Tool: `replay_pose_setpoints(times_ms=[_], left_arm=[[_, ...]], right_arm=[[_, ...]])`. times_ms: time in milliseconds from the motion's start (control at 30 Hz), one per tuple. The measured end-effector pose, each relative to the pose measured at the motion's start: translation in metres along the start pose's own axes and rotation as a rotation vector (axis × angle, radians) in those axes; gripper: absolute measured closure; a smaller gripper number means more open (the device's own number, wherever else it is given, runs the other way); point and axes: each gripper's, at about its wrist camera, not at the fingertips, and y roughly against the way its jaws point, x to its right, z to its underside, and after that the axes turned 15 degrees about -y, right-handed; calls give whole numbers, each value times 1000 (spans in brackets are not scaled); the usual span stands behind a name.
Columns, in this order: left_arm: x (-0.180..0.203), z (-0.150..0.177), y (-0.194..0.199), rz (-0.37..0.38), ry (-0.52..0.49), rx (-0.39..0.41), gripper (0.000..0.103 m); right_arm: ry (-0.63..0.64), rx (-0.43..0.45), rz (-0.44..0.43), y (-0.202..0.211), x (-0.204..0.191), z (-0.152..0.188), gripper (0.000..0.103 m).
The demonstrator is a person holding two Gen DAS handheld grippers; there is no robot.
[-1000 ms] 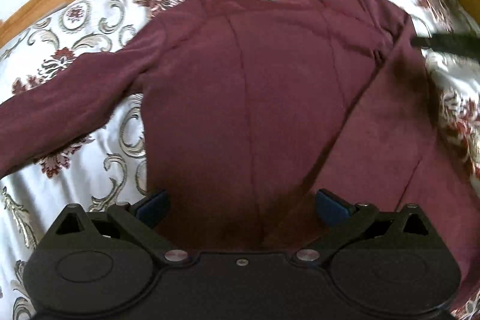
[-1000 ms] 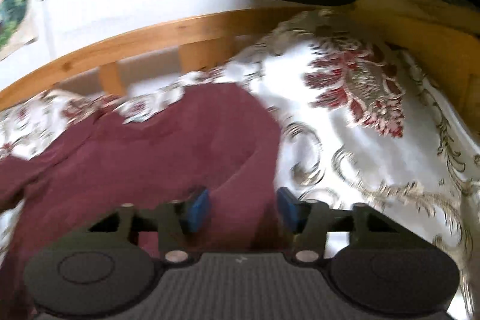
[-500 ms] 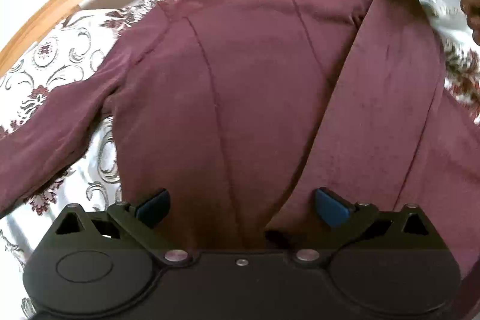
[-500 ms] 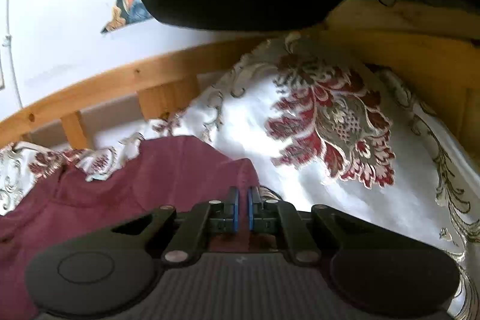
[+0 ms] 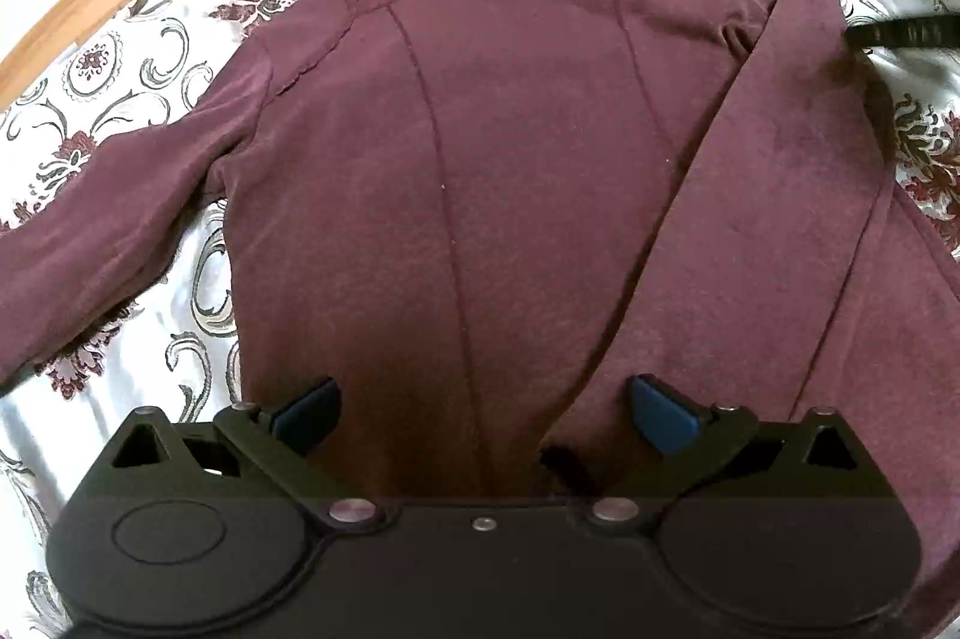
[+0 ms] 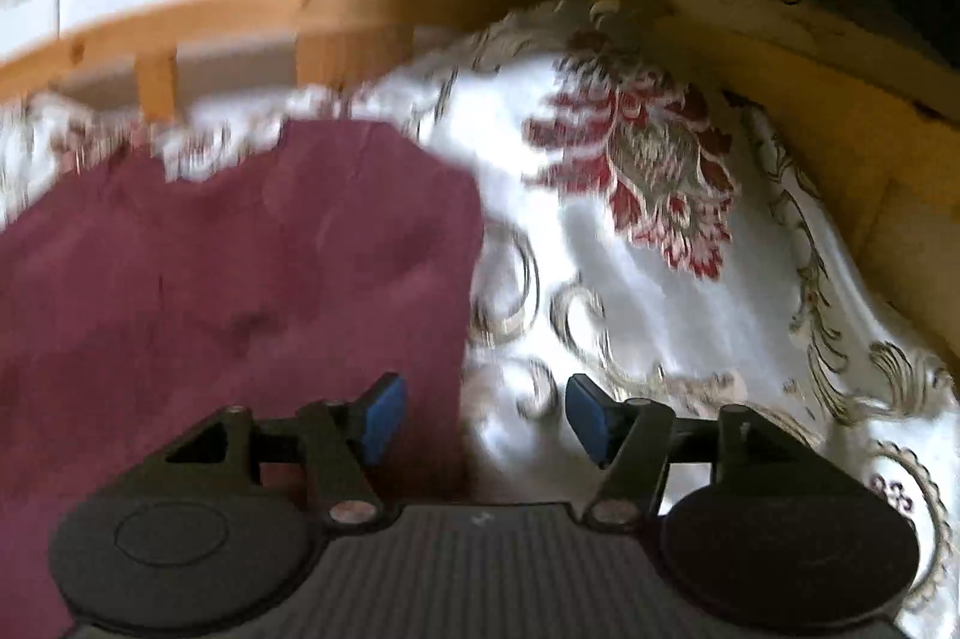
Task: Fold small clothes
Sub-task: 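Carry the sleeve across the shirt body with the right tool and release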
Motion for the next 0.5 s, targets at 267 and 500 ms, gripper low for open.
replay_pose_setpoints(times_ms=[267,500], left_arm=[[-8,3,13,-26,27,26,1],[-49,16,55,-105,220,150,1]], right_arm=[[49,17,76,-2,-9,13,27],[-14,93,-69,62,-19,12,3]])
